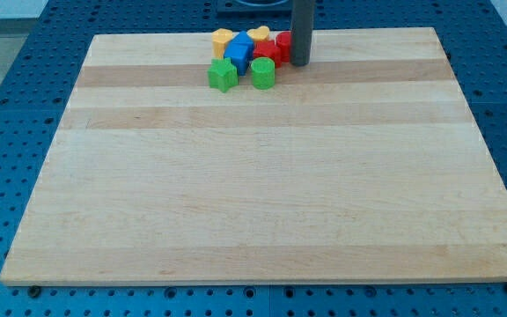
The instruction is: Point the arm to the top of yellow heart
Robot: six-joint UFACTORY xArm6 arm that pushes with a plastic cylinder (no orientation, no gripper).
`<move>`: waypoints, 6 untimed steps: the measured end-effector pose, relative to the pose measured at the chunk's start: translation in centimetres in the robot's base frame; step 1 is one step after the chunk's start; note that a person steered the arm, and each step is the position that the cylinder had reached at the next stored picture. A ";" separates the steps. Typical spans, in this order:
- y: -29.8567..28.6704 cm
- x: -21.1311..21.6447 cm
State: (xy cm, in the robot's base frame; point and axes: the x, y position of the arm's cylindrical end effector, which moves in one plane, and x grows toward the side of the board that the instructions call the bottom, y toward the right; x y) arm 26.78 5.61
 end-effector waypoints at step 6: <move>6.0 -7.5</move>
